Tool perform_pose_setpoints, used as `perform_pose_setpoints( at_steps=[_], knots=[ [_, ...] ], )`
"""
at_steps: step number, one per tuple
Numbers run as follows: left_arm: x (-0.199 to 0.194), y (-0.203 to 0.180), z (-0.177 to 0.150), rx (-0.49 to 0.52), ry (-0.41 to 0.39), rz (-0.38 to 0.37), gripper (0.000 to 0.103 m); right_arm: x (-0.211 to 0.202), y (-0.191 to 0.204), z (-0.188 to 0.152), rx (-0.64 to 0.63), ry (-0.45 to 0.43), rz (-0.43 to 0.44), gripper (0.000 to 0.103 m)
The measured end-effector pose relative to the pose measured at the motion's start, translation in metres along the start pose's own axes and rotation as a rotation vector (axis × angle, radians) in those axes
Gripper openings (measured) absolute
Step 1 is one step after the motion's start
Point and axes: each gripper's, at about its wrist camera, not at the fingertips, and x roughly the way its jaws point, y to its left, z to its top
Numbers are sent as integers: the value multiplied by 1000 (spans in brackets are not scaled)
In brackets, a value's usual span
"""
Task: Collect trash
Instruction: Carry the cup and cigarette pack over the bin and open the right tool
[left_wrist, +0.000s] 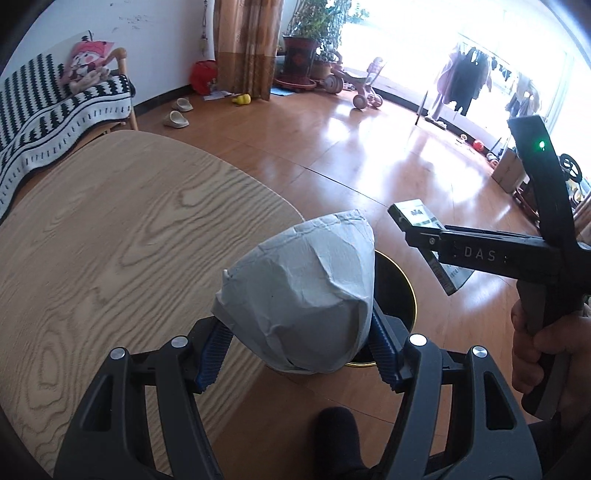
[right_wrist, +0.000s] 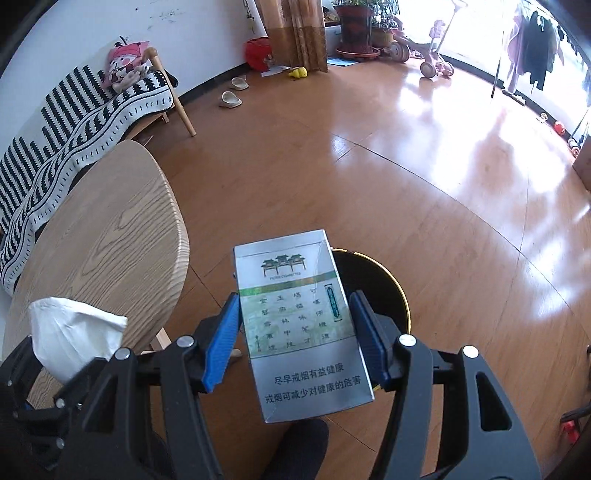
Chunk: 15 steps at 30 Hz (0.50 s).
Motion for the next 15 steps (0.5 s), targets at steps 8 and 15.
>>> perform_pose_setpoints(
  at_steps=[8,15],
  knots=[
    [12,-4,4,-9,12,-7,65,8,5,12,23,3,-7,59],
    [17,-12,4,-2,19,-12,65,7,-2,13,50,0,-11,70]
  ],
)
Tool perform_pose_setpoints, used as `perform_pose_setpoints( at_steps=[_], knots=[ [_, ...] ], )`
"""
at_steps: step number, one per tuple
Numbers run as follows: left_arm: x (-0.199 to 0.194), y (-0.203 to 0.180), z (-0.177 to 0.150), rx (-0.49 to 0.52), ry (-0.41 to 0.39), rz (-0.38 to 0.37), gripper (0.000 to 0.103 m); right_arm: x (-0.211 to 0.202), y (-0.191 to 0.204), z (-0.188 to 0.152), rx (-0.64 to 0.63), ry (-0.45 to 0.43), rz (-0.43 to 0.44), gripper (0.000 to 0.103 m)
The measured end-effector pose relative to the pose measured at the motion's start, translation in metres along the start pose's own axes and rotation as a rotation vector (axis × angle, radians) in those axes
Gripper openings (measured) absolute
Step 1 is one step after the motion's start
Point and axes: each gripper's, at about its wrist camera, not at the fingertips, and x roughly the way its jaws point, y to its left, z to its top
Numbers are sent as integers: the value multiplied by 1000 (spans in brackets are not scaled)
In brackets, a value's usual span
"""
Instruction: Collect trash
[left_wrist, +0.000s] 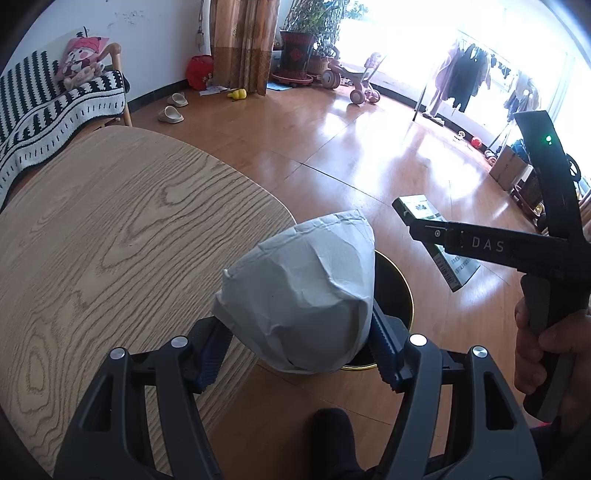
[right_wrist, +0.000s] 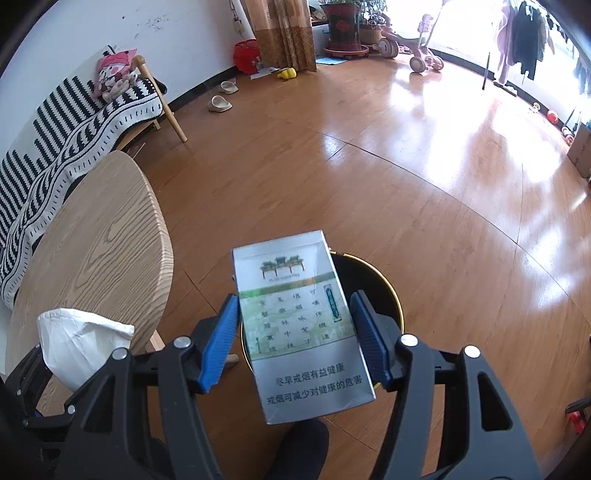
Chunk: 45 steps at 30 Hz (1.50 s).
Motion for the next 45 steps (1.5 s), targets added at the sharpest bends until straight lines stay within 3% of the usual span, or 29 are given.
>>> perform_pose_setpoints(
  at_steps=[2,3,11,25,28,30,36,41,45],
  knots=[
    [1,-1,0,0,2,-2,65,-2,-2,1,14,-8,-6,85],
    [2,-1,0,0,3,-2,65,-3,-2,1,17,-13,-8,86],
    [12,-6,1,6,19,-8,66,-9,-11,3,68,-31,-22,89],
    [59,-42,17,8,48,-120,67,-33,-39,4,187,-117,-73,91],
    [70,-44,19,-6,59,-133,81,-38,-45,2,219,-131,-74,93],
    [70,-42,19,-12,54,-137,85,-40,-47,3,227,-134,-70,93],
    [52,-28,19,-26,34,-128,90,-45,-32,5,199,-133,-50,94],
    [9,9,18,-89,12,-102,92,-51,3,10,127,-128,-11,95],
    [-39,47,10,-111,-38,0,95,-59,43,11,58,-142,26,96]
  ],
)
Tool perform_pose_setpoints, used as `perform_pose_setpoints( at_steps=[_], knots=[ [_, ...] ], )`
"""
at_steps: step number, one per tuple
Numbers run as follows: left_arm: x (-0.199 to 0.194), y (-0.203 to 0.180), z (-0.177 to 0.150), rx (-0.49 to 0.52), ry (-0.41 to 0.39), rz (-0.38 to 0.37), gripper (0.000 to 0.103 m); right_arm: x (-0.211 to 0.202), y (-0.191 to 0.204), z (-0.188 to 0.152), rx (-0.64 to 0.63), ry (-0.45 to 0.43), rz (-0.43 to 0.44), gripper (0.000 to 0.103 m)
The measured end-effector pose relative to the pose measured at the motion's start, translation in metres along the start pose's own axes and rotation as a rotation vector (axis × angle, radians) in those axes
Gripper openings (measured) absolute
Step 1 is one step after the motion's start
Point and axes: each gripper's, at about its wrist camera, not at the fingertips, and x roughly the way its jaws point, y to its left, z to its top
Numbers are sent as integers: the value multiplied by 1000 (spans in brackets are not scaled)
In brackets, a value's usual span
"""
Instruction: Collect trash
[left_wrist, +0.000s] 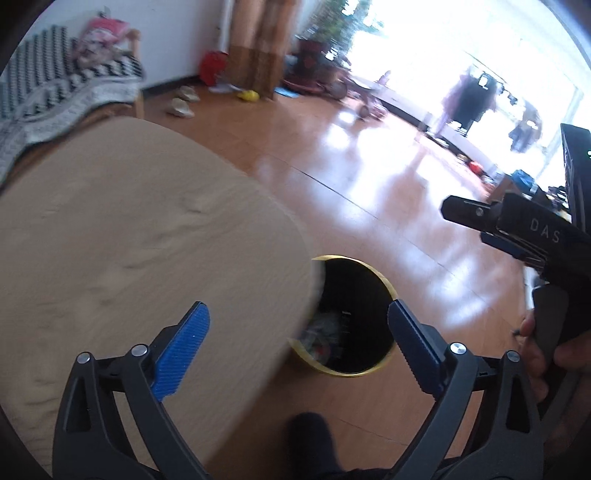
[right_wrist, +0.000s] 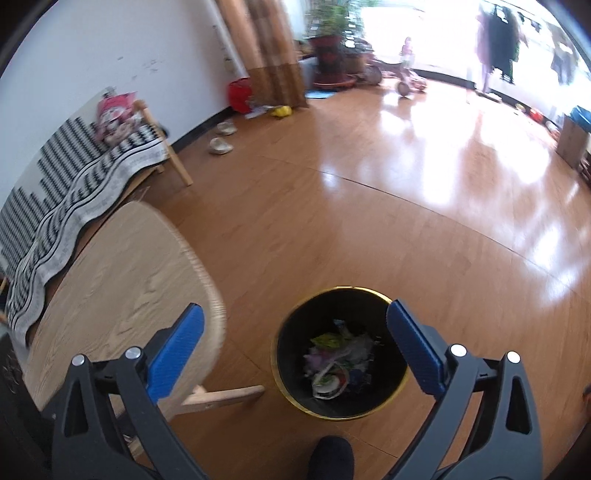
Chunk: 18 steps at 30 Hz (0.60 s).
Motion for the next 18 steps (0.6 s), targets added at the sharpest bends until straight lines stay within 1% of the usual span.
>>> perform_pose_setpoints(
  at_steps=[3,4,6,7,8,9,12,13,15,18],
  knots=[
    [-31,41,-2,-53,-24,82,96,-2,41,-3,-63,-1,36,96],
    [-48,64,-5,-88,-40,131,96,-3,60,-5,-92,0,53,96],
    [-71,94,-10,-126,-69,198,96,-2,93,-10,-140,4,84,96],
    [-88,112,-15,-148,-89,250,96,-1,107,-13,-163,6,97,96],
    [-101,130,-18,-169,-104,293,96,0,132,-18,-205,13,116,96],
    [-114,145,-22,-190,-117,325,96,1,147,-21,-229,16,130,96],
    [-162,203,-46,-291,-152,430,97,2,210,-41,-338,25,183,96],
    [-175,221,-55,-318,-161,455,96,2,226,-47,-367,25,195,96],
    [-200,249,-75,-362,-172,495,96,2,266,-62,-436,31,231,96],
    [-228,282,-102,-416,-181,570,96,0,319,-86,-523,40,289,96]
  ],
)
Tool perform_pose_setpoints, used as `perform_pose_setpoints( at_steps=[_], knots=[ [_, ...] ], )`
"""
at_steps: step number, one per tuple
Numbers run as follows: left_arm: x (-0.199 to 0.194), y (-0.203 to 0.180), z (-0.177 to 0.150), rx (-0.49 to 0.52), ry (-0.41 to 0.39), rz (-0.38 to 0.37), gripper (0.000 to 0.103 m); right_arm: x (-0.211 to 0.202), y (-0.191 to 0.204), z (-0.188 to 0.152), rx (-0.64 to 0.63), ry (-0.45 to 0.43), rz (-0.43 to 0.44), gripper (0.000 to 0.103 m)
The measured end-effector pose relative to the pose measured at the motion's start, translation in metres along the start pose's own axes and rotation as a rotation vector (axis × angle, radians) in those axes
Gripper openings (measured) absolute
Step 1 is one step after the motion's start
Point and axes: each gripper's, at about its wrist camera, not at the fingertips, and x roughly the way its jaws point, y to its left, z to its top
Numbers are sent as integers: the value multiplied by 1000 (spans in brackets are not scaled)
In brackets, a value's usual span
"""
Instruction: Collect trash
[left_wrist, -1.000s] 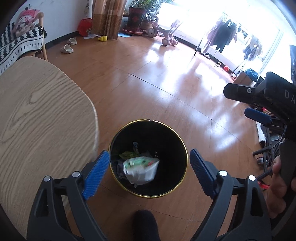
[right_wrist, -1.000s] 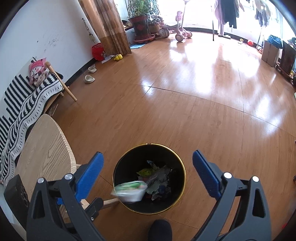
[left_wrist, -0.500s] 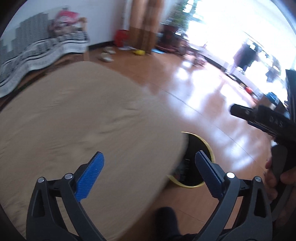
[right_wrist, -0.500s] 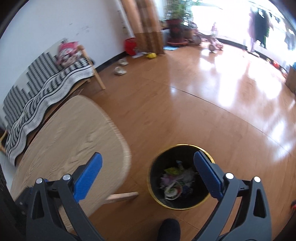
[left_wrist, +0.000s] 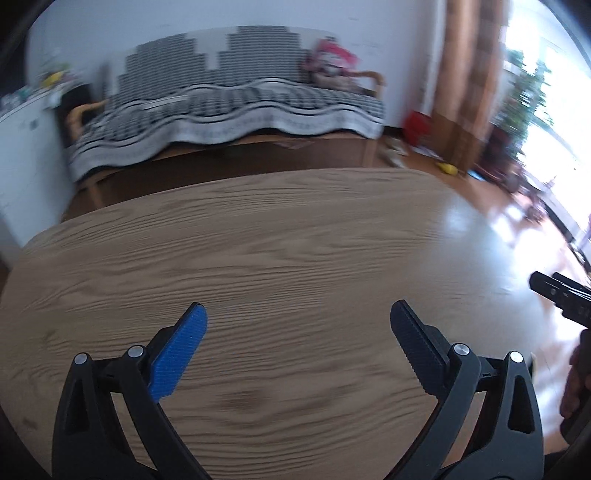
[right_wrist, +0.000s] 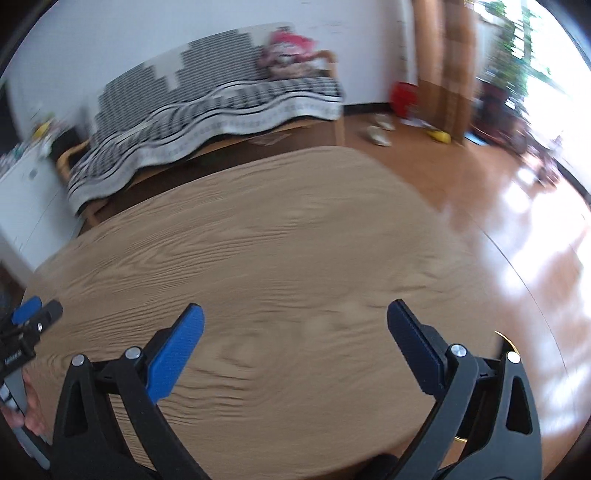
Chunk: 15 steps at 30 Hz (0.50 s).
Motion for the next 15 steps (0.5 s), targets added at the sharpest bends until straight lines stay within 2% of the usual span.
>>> perform_pose_setpoints(
  at_steps=[2,7,11,15],
  knots=[
    [-4,37,-5,-40,-2,68,96,9,39,1,-60,1,38,96],
    [-18,105,-15,-151,-11,148,96,25,105,-4,-156,10,97,96],
    [-21,133,-17,-187,-19,181,96,36,146,-14,-217,30,128,96],
    [-18,140,-15,-197,-17,192,96,48,171,-16,-245,45,146,96]
  ],
)
